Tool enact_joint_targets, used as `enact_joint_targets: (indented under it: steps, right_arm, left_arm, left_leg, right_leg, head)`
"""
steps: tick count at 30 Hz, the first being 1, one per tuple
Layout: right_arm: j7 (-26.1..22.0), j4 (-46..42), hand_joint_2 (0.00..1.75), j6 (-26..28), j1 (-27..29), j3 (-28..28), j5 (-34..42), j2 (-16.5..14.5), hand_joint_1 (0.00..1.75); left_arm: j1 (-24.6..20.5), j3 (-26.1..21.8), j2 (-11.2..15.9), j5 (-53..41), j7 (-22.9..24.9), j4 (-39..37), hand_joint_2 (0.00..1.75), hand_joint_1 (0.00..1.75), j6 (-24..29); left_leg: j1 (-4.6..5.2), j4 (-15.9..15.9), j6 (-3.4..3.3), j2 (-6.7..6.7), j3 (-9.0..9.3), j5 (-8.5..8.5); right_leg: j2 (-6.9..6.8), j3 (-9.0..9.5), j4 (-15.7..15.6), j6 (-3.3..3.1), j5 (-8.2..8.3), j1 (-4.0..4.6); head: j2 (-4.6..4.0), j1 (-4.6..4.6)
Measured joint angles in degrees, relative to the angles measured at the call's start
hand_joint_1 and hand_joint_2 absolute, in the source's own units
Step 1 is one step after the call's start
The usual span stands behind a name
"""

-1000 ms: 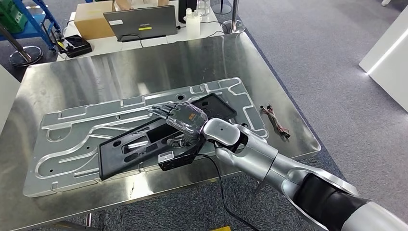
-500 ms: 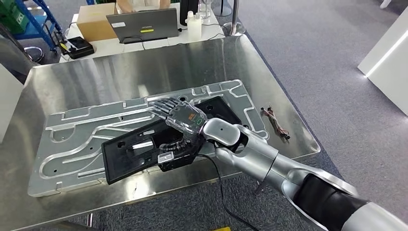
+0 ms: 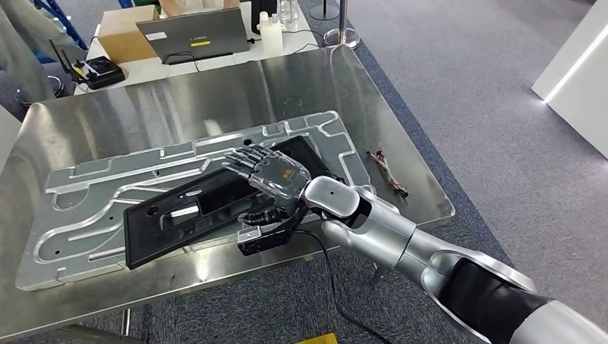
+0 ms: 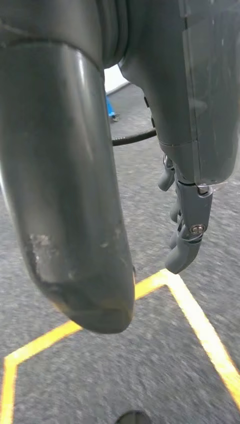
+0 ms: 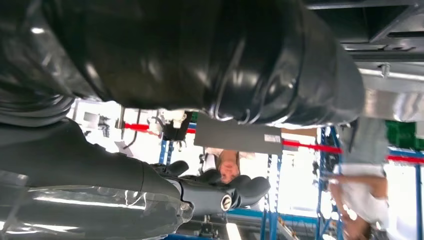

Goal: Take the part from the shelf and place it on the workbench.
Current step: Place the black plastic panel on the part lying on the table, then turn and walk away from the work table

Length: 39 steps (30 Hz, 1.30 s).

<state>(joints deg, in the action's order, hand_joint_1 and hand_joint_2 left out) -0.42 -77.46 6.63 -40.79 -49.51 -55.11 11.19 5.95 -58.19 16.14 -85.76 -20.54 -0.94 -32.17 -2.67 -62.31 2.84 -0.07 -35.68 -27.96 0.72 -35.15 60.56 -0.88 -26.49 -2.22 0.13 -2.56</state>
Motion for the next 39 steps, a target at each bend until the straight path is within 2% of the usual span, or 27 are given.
enact_joint_targets:
  steps: [2,4,5,8,9,10,13,14,15,17,18,19,20,21,22,23,25,26,28,29,30,31,33,34,36,37,39]
  right_arm:
    - [-0.5,-0.6,0.00,2.1,1.5,0.6,0.1,1.6,0.00]
    - [-1.5,-1.4,0.00,4.9,4.1,1.7,0.2,4.2,0.00]
    - [-2.1,-2.0,0.00,6.4,5.6,2.5,0.4,5.7,0.00]
    - [-3.8,-4.1,0.00,9.8,9.5,5.7,0.6,9.6,0.00]
    - [-4.3,-4.8,0.00,10.5,10.4,6.8,0.6,10.6,0.00]
    - [-4.6,-5.4,0.00,11.0,11.3,7.8,0.6,11.4,0.00]
    - [-5.3,-7.2,0.00,11.9,13.8,10.0,0.5,13.0,0.00]
    - [-5.4,-7.7,0.00,12.1,14.5,10.5,0.5,13.6,0.00]
    - [-5.5,-8.2,0.00,12.3,15.0,11.0,0.4,14.2,0.00]
    - [-5.6,-8.9,0.00,12.7,16.0,11.8,0.4,15.2,0.00]
    - [-5.7,-9.1,0.00,12.9,16.4,12.1,0.4,15.7,0.00]
    - [-5.8,-9.3,0.00,13.0,16.9,12.3,0.4,16.0,0.00]
    - [-6.0,-9.4,0.00,13.0,17.2,12.6,0.4,16.4,0.00]
    - [-6.1,-9.6,0.00,13.0,17.4,12.8,0.5,16.7,0.00]
    - [-6.2,-9.7,0.00,12.8,17.4,13.1,0.6,16.9,0.00]
    - [-6.3,-9.9,0.00,12.5,17.1,13.3,0.9,17.1,0.00]
    - [-6.3,-10.4,0.00,11.3,16.3,14.0,1.6,17.2,0.00]
    - [-6.2,-10.6,0.00,10.7,15.9,14.2,2.0,17.2,0.00]
    - [-5.9,-11.0,0.00,9.8,15.7,14.7,2.7,17.4,0.00]
    - [-5.8,-11.3,0.00,9.6,15.7,15.0,3.0,17.6,0.00]
    - [-5.8,-11.6,0.00,9.5,15.9,15.3,3.3,17.8,0.00]
    - [-5.7,-12.0,0.00,9.4,16.2,15.7,3.6,18.2,0.00]
    - [-5.7,-12.7,0.00,9.4,17.1,16.6,4.1,19.0,0.00]
    - [-5.7,-13.0,0.00,9.4,17.7,17.0,4.4,19.4,0.00]
    - [-5.7,-13.7,0.00,9.4,19.6,18.1,5.5,20.4,0.00]
    - [-5.7,-14.2,0.00,9.4,21.2,18.9,6.4,21.0,0.00]
    - [-6.1,-15.7,0.00,9.5,25.1,21.3,8.0,22.4,0.00]
  left_arm:
    - [1.1,-1.2,-0.4,1.1,0.0,0.0,0.00,0.00,0.3]
    - [2.7,-2.5,-1.1,2.9,0.0,0.0,0.00,0.00,1.0]
    - [3.5,-3.2,-1.6,3.9,0.0,0.0,0.00,0.00,1.4]
    - [5.6,-4.6,-2.6,6.1,-0.1,0.0,0.00,0.00,2.0]
    - [6.1,-4.9,-2.8,6.7,-0.2,0.0,0.00,0.00,2.0]
    - [6.6,-5.2,-3.0,7.2,-0.2,0.0,0.00,0.00,1.9]
    - [7.7,-5.8,-3.2,8.4,-0.4,0.0,0.00,0.00,1.6]
    - [7.9,-5.9,-3.3,8.6,-0.5,0.0,0.00,0.00,1.5]
    - [8.2,-6.0,-3.4,8.9,-0.6,0.0,0.00,0.00,1.4]
    - [8.7,-6.3,-3.5,9.3,-0.8,0.0,0.00,0.00,1.2]
    - [8.9,-6.4,-3.6,9.5,-1.0,0.0,0.00,0.00,1.0]
    - [9.1,-6.5,-3.6,9.7,-1.1,0.0,0.00,0.00,0.9]
    - [9.2,-6.6,-3.6,9.8,-1.2,0.0,0.00,0.00,0.8]
    - [9.3,-6.7,-3.7,9.8,-1.3,0.0,0.00,0.00,0.6]
    - [9.3,-6.7,-3.7,9.8,-1.4,0.0,0.00,0.00,0.5]
    - [9.4,-6.7,-3.6,9.8,-1.6,0.0,0.00,0.00,0.3]
    - [9.3,-6.7,-3.4,9.9,-1.8,0.0,0.00,0.00,-0.3]
    - [9.3,-6.7,-3.2,10.0,-1.9,0.0,0.00,0.00,-0.5]
    - [9.4,-6.7,-2.7,10.4,-2.0,0.0,0.00,0.00,-0.8]
    - [9.5,-6.7,-2.5,10.6,-2.0,0.0,0.00,0.00,-0.8]
    - [9.6,-6.7,-2.4,10.7,-2.0,0.0,0.00,0.00,-0.9]
    - [9.6,-6.7,-2.3,10.9,-2.0,0.0,0.00,0.00,-0.8]
    - [9.6,-6.7,-2.3,11.3,-2.0,0.0,0.00,0.00,-0.8]
    - [9.6,-6.7,-2.3,11.6,-2.0,0.0,0.00,0.00,-0.8]
    - [9.6,-6.7,-2.3,12.2,-2.1,0.0,0.00,0.00,-0.7]
    - [9.6,-6.7,-2.3,12.8,-2.1,0.0,0.00,0.00,-0.7]
    - [9.7,-6.7,-2.3,13.9,-2.1,0.0,0.00,0.00,-0.5]
  left_leg:
    - [0.21,-7.2,-0.27,0.03,-2.30,-5.03]
    - [0.53,-11.9,-0.80,0.02,-2.89,-7.67]
    - [0.74,-11.2,-1.26,0.02,-1.61,-7.46]
    - [1.72,0.0,-3.13,0.07,6.36,-4.55]
    - [2.07,2.7,-3.54,0.12,7.97,-3.94]
    - [2.39,4.0,-3.77,0.17,8.55,-3.66]
    - [2.80,4.9,-4.28,0.34,7.96,-1.64]
    - [2.72,5.5,-4.65,0.43,7.57,-0.63]
    - [2.59,6.1,-4.94,0.55,7.00,0.46]
    - [2.58,6.4,-5.36,0.67,5.39,2.11]
    - [2.64,6.3,-5.33,0.70,4.44,2.79]
    - [2.67,6.0,-5.30,0.71,3.39,3.43]
    - [2.69,5.7,-5.23,0.72,2.28,4.02]
    - [2.68,5.3,-5.10,0.73,1.20,4.54]
    - [2.67,4.8,-4.92,0.72,0.17,4.99]
    - [2.75,4.2,-4.68,0.70,-0.76,5.35]
    - [2.93,3.4,-4.07,0.70,-1.81,6.06]
    - [3.02,3.2,-3.74,0.69,-2.01,6.51]
    - [2.91,3.2,-3.07,0.64,-2.17,7.25]
    - [2.81,2.8,-2.72,0.57,-2.47,6.46]
    - [2.68,1.4,-2.37,0.51,-2.99,4.42]
    - [2.50,-1.1,-2.01,0.48,-3.68,1.31]
    - [2.20,-7.7,-1.37,0.45,-4.74,-4.67]
    - [2.06,-10.5,-1.15,0.46,-4.68,-5.66]
    - [1.92,-11.6,-1.05,0.45,-2.47,-3.47]
    - [1.90,-9.5,-1.21,0.41,0.00,-1.80]
    - [2.04,-1.1,-1.90,0.11,6.79,-1.54]
  right_leg:
    - [-0.10,-0.84,0.0,-0.48,0.66,0.42]
    - [-0.27,-1.77,0.0,-0.62,1.36,1.02]
    - [-0.35,-2.21,0.0,-0.64,1.72,1.31]
    - [-0.50,-3.11,-0.1,-0.36,2.92,1.88]
    - [-0.55,-3.19,-0.2,-0.09,3.34,1.91]
    - [-0.59,-3.17,-0.4,0.27,3.77,1.80]
    - [-0.64,-3.20,-1.2,1.51,4.80,1.43]
    - [-0.66,-3.49,-0.8,1.80,3.80,1.43]
    - [-0.66,-4.01,0.6,2.03,1.64,1.46]
    - [-0.69,-5.24,6.4,2.31,-4.58,1.44]
    - [-0.69,-5.62,9.8,2.46,-6.72,1.43]
    - [-0.69,-5.45,12.3,2.59,-7.41,1.42]
    - [-0.69,-4.51,13.2,2.68,-6.81,1.40]
    - [-0.70,-2.68,12.2,2.74,-5.41,1.37]
    - [-0.70,0.04,9.5,2.74,-4.13,1.34]
    - [-0.69,3.28,5.5,2.65,-3.93,1.39]
    - [-0.65,7.79,-1.0,1.98,-5.17,1.58]
    - [-0.64,8.61,-2.5,1.49,-5.80,1.73]
    - [-0.84,8.10,-3.0,0.47,-5.15,1.73]
    - [-1.00,7.62,-3.0,-0.06,-4.50,1.65]
    - [-1.16,6.96,-3.1,-0.50,-3.79,1.54]
    - [-1.30,6.13,-3.1,-0.81,-3.03,1.44]
    - [-1.36,4.33,-3.1,-0.96,-1.60,1.46]
    - [-1.37,3.38,-3.0,-0.89,-0.90,1.47]
    - [-1.41,1.52,-2.7,-0.61,0.35,1.49]
    - [-1.46,0.67,-2.5,-0.41,0.90,1.49]
    - [-1.64,-0.42,-2.1,0.10,1.78,1.54]
  head:
    - [0.00,0.01]
    - [0.00,0.01]
    - [0.00,0.01]
    - [0.00,-0.01]
    - [0.00,-0.01]
    - [0.00,-0.02]
    - [0.00,-0.01]
    - [0.00,-0.04]
    - [0.00,-0.07]
    - [0.00,-0.12]
    - [0.00,-0.12]
    - [0.00,-0.11]
    - [0.00,-0.12]
    - [0.00,-0.11]
    - [0.01,-0.11]
    - [0.01,-0.12]
    - [0.01,-0.08]
    - [0.00,-0.05]
    - [0.00,-0.04]
    - [0.00,-0.03]
    - [0.00,-0.03]
    - [0.00,-0.02]
    - [0.00,-0.02]
    - [0.00,-0.02]
    - [0.00,-0.02]
    - [0.00,-0.02]
    - [0.00,-0.02]
